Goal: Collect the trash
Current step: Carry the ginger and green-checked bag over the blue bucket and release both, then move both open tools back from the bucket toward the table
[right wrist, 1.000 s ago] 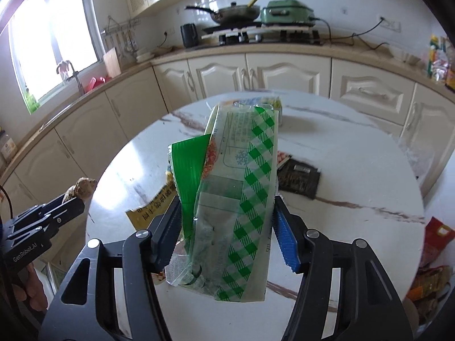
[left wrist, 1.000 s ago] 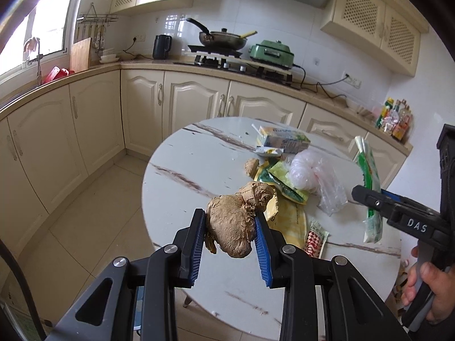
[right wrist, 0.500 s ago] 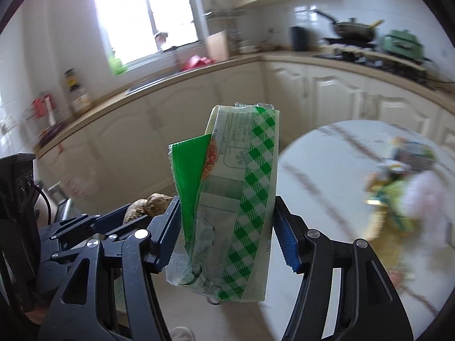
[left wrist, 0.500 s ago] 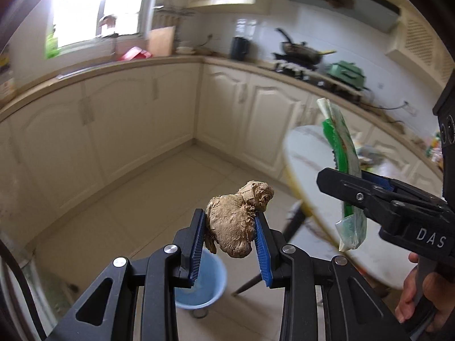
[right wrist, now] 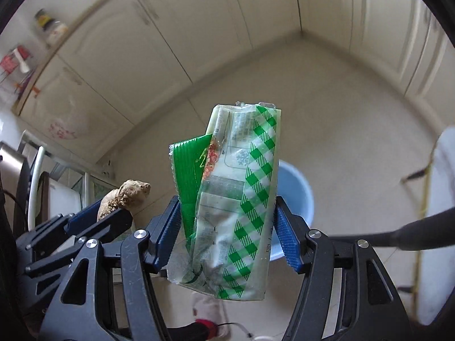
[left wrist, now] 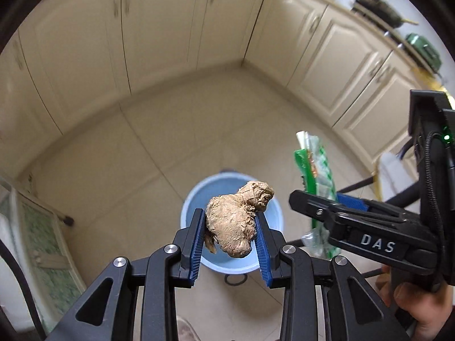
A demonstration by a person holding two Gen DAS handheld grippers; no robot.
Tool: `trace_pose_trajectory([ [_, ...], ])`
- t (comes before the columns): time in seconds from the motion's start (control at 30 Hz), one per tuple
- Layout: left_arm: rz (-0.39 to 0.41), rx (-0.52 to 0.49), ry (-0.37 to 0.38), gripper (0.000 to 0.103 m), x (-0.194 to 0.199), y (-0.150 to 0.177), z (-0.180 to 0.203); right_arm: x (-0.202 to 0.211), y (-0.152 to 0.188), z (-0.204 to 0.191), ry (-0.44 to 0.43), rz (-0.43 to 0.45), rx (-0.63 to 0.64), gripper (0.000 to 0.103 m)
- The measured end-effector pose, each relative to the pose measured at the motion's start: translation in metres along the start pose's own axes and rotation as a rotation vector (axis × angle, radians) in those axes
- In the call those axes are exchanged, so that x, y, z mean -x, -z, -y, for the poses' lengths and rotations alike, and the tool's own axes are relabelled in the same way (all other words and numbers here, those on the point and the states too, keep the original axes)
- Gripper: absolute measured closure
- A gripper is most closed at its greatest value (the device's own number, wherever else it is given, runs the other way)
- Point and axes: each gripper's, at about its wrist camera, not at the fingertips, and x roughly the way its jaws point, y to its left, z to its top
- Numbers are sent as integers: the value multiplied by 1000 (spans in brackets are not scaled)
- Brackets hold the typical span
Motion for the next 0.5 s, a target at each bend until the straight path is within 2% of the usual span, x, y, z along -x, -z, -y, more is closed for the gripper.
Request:
trace_pose_trajectory([
  [0.13,-94,21,8,73,-59,-11,-5,-54,-4,25,3,-68,-43,39],
  [0.2,-120,33,13,73,-82,-19,-12,-71,-7,38,-21,-86,-80,33],
  [0.27,-140,33,8,73,-101,-29,-4,-82,-11,46,-24,-96,-102,14],
  [0.4,-171,31,1,72,-133,-47,-2,-79,-9,56,23,-73,-85,15],
  [0.5,-166,23,-7,65,-145,-57,3,-74,-13,60,41,-62,-78,14],
])
